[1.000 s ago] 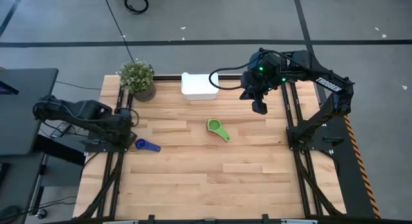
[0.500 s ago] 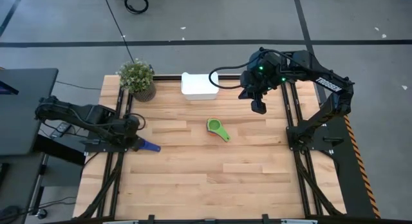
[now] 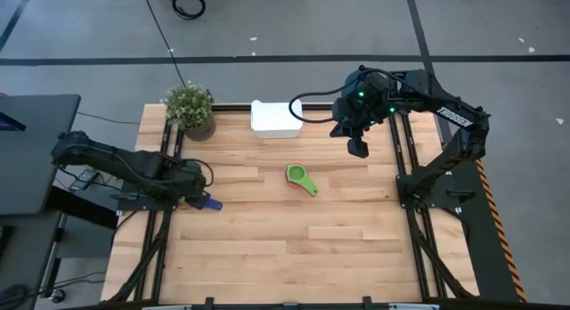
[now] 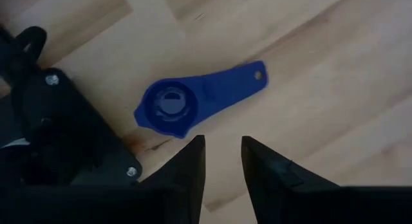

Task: Nest measuring cups in basket
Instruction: Stack the violet measuring cup on top of the green measuring cup

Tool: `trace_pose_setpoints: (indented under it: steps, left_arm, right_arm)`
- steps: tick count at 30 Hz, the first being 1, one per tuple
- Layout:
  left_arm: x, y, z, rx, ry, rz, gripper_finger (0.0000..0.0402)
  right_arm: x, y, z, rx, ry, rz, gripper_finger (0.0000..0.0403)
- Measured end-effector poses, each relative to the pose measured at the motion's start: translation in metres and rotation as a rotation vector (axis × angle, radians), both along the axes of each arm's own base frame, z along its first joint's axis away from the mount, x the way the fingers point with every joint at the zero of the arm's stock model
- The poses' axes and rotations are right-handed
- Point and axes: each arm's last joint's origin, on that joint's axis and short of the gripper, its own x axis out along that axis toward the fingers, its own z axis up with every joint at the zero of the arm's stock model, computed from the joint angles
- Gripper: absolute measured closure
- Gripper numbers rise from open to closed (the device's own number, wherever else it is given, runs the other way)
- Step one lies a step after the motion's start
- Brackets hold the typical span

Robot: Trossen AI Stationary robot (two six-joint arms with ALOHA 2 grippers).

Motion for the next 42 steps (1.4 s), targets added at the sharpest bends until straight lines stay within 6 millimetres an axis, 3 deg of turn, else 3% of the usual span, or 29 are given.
trace_pose_setpoints:
  steps: [14, 23, 42]
  left_arm:
    - [0.022, -0.015, -0.026, 0.039, 0.187, 0.001, 0.0294]
    - [0.012, -0.02, -0.067, -0.026, 0.235, 0.002, 0.0294]
    - [0.009, -0.019, -0.082, 0.047, 0.226, -0.131, 0.0294]
  right_arm:
    - [0.0, 0.0, 0.0, -0.003, 0.001, 0.002, 0.0392]
    - [0.0, 0.0, 0.0, -0.004, 0.001, 0.004, 0.0392]
    - [0.0, 0.0, 0.0, 0.019, 0.0, -0.025, 0.0392]
